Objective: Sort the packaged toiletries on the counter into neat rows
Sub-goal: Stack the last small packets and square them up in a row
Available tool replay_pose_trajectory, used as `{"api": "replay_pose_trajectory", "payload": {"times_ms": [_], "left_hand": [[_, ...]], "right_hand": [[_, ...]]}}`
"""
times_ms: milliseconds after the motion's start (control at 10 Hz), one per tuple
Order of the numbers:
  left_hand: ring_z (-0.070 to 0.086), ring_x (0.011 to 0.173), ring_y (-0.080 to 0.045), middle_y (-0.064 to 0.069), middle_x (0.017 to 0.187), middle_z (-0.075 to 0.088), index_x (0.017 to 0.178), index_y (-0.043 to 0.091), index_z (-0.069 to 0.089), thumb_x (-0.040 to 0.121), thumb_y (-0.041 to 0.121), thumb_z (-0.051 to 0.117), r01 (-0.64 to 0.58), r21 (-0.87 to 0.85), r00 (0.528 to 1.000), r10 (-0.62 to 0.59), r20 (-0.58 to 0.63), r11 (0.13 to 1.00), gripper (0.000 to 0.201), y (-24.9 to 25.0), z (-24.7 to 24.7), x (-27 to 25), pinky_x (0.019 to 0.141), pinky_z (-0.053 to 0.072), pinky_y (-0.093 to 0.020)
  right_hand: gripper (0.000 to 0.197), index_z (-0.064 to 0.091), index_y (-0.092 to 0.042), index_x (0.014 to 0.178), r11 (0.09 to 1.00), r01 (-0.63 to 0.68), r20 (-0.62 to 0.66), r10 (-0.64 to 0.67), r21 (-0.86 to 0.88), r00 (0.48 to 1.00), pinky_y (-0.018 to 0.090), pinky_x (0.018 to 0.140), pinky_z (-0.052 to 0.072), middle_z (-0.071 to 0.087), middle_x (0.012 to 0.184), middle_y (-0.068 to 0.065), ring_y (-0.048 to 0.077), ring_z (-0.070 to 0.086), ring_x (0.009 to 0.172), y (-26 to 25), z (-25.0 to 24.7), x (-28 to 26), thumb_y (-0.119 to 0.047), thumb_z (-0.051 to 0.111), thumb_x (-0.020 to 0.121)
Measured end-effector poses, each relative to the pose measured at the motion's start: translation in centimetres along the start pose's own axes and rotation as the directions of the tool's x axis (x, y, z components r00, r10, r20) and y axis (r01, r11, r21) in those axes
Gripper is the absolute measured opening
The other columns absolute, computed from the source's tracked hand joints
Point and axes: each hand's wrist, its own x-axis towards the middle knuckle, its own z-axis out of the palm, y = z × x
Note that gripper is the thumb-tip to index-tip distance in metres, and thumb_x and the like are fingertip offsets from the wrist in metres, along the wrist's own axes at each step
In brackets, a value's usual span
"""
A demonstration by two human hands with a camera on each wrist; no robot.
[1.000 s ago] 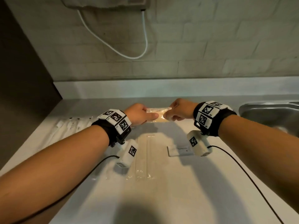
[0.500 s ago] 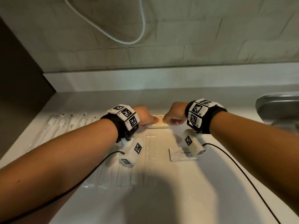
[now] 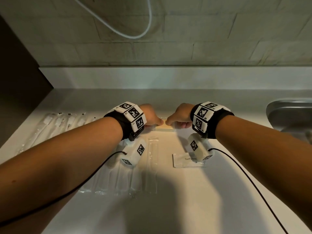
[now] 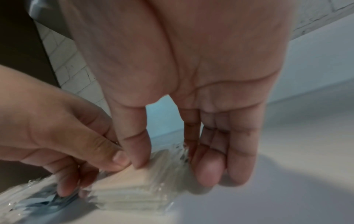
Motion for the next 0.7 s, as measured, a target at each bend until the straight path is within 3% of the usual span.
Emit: {"api": "replay_pose_trajectory", "payload": {"times_ms": [100,200,400,500,600,700], "left_hand": [[0.046,0.040,-0.012,0.004,0.040,0.051,0.056,0.016,0.054,0.089,0.044,0.063,0.025,-0.056,1.000,-0.025,0.015,0.998,0.044,0.0,0.0,0.0,0.056,0.039,-0.026],[0.040,0.023,-0.007,0.008,0.028,0.046,0.057,0.016,0.054,0.090,0.043,0.063,0.036,-0.101,0.999,-0.033,0.034,0.994,0.044,-0.2,0.1,-0.1,0.050,0.036,-0.024],[0.048,0.041,-0.016,0.001,0.046,0.057,0.061,0.014,0.059,0.089,0.041,0.064,0.015,-0.196,0.999,-0.005,0.048,0.981,0.039,-0.8,0.4,0.0,0.058,0.042,-0.025],[0.045,0.037,-0.016,0.000,0.045,0.054,0.059,0.015,0.056,0.089,0.047,0.060,0.005,-0.178,0.999,0.004,0.053,0.984,0.045,-0.8,0.3,-0.6,0.054,0.040,-0.025],[0.038,0.028,-0.013,0.004,0.034,0.046,0.056,0.015,0.052,0.091,0.048,0.058,0.000,-0.189,0.999,0.010,0.050,0.982,0.049,-0.8,0.3,-0.9,0.050,0.038,-0.023],[0.040,0.032,-0.013,0.002,0.041,0.049,0.065,0.014,0.059,0.090,0.051,0.057,-0.005,-0.202,1.000,0.003,-0.010,0.979,0.045,-0.7,-0.3,-1.7,0.047,0.039,-0.021]], "right_hand": [[0.026,0.056,-0.016,0.061,1.000,0.006,0.016,-0.007,0.011,1.000,0.029,0.069,0.041,0.052,0.053,0.002,0.021,0.045,0.055,0.1,0.0,0.1,-0.031,0.068,0.077],[0.029,0.054,-0.017,0.057,1.000,0.002,0.022,-0.002,0.018,1.000,0.028,0.070,0.043,0.052,0.056,0.003,0.022,0.045,0.059,0.3,-0.1,0.2,-0.033,0.069,0.076],[0.027,0.060,-0.015,0.064,0.998,0.011,0.040,-0.013,0.059,0.999,0.027,0.070,0.047,0.055,0.058,0.003,0.021,0.048,0.059,0.8,-0.3,0.2,-0.037,0.071,0.076],[0.026,0.068,-0.014,0.076,0.993,0.035,0.024,-0.038,0.110,0.999,0.029,0.076,0.053,0.060,0.064,0.004,0.021,0.053,0.063,1.0,-0.4,0.0,-0.040,0.073,0.075],[0.042,0.073,-0.006,0.092,0.987,0.049,-0.004,-0.049,0.151,0.999,0.035,0.087,0.054,0.065,0.069,0.005,0.019,0.059,0.066,1.5,-0.3,0.3,-0.044,0.076,0.073],[0.044,0.073,-0.007,0.089,0.992,0.061,-0.040,-0.057,0.107,0.998,0.033,0.083,0.054,0.065,0.072,0.006,0.019,0.059,0.066,1.4,-0.3,-0.1,-0.049,0.072,0.074]]}}
